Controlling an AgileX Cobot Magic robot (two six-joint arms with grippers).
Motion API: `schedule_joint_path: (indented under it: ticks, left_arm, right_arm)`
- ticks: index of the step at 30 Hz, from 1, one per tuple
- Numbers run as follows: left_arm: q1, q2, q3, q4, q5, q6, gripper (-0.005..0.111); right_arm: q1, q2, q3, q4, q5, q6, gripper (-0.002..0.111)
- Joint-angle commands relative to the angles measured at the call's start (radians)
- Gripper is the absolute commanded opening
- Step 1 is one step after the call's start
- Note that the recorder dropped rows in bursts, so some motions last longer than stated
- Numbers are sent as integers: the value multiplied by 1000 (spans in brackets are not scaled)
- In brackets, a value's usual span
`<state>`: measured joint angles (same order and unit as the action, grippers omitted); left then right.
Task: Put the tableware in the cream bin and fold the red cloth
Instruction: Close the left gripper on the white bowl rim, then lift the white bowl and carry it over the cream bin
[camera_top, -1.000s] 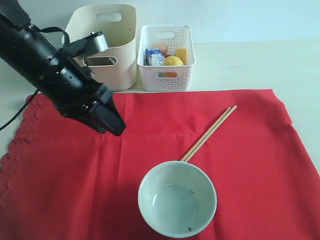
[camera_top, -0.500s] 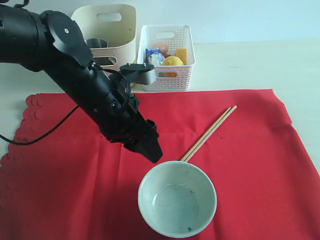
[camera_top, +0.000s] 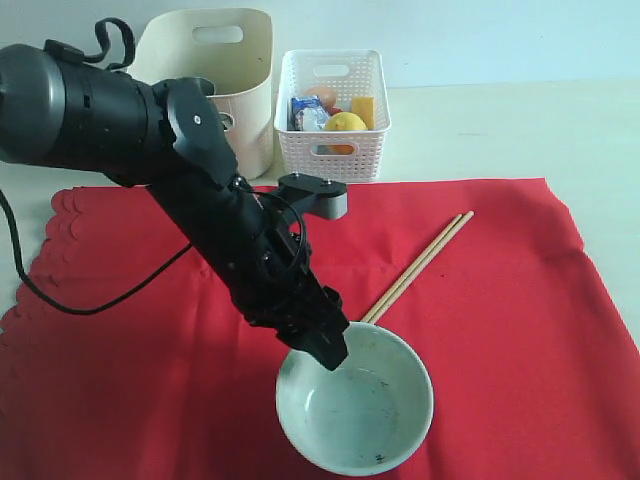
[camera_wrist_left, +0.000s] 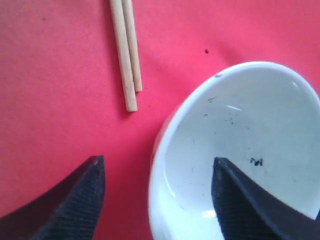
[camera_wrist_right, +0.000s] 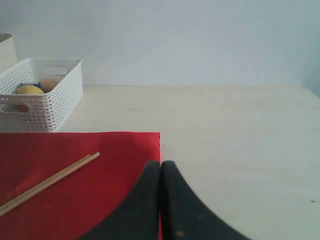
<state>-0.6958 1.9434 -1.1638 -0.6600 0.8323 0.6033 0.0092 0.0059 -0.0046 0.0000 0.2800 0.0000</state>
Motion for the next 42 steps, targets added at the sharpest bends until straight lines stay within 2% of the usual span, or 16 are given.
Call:
schedule_joint_path:
  ticks: [1,4,7,10,18,26,34,42]
  left_arm:
    - [-6,34,2,-8,-12,5,61]
    - [-6,46,2,-8,-12,5,60]
    - [-6,52,2,-5,-14,5,55]
    - [-6,58,2,-5,-18,5,42]
    - [-6,58,2,-5,-18,9,0]
    - [-6,10,2,-3,62,9,0]
    - [6,-121,2,17,104,53,0]
    - [100,-264,2,28,104,55,0]
  right_arm:
    - [-4,-6,5,0,-13,0,0]
    - [-4,-6,5,0,-13,0,0]
    - [-4,-6,5,0,-13,0,0]
    - [-4,-6,5,0,-13,0,0]
    - [-4,-6,5,0,-13,0,0]
    - [-4,-6,5,0,-13,0,0]
    - [-4,-6,5,0,-13,0,0]
    - [-4,-6,5,0,-13,0,0]
